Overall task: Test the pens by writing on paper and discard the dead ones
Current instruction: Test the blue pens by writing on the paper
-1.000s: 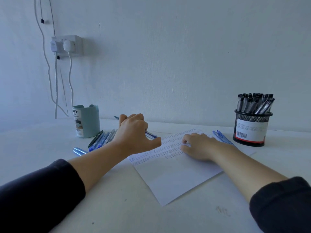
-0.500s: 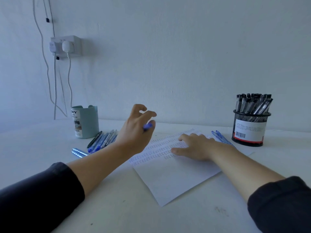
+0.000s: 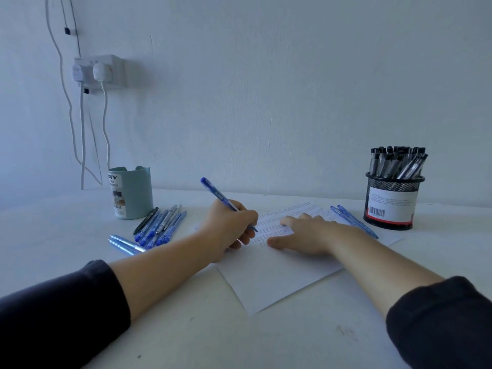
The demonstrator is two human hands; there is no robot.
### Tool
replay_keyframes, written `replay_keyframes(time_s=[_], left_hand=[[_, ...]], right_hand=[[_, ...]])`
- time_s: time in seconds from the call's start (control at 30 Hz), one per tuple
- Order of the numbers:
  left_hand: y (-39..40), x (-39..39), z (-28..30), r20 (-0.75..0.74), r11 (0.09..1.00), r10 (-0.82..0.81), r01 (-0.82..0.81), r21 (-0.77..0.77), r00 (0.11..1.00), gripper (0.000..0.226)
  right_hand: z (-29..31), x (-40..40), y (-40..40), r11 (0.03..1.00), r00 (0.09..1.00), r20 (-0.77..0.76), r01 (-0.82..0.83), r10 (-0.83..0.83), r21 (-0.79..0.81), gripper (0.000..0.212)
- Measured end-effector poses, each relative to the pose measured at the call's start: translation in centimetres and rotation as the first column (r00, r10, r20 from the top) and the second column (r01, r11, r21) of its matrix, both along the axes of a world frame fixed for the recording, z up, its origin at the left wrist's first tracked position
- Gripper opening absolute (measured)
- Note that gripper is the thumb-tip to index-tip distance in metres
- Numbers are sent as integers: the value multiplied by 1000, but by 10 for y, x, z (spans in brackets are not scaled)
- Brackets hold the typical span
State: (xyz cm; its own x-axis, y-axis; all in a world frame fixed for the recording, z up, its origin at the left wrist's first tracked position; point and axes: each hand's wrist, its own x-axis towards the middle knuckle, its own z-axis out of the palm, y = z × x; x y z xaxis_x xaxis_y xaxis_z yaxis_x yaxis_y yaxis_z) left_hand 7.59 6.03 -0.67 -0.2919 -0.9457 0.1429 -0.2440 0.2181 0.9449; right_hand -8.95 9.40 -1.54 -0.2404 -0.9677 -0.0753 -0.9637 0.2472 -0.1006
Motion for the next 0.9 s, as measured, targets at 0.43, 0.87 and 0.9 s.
replay_keyframes(time_s=[0.43,0.87,0.9], left_hand=[[1,-5,-7,179,991,34,-10,-132,983,14],[0,-5,-8,189,986,49,-17,-168,981,15],[1,-5,-9,185,985,48,-15,-173,982,16]], right_hand=[[0,2,1,1000,1000,27,2,-2,1,83],[1,2,1,1000,1000,23,-1,0,11,84],[1,2,1,1000,1000,22,0,0,11,84]])
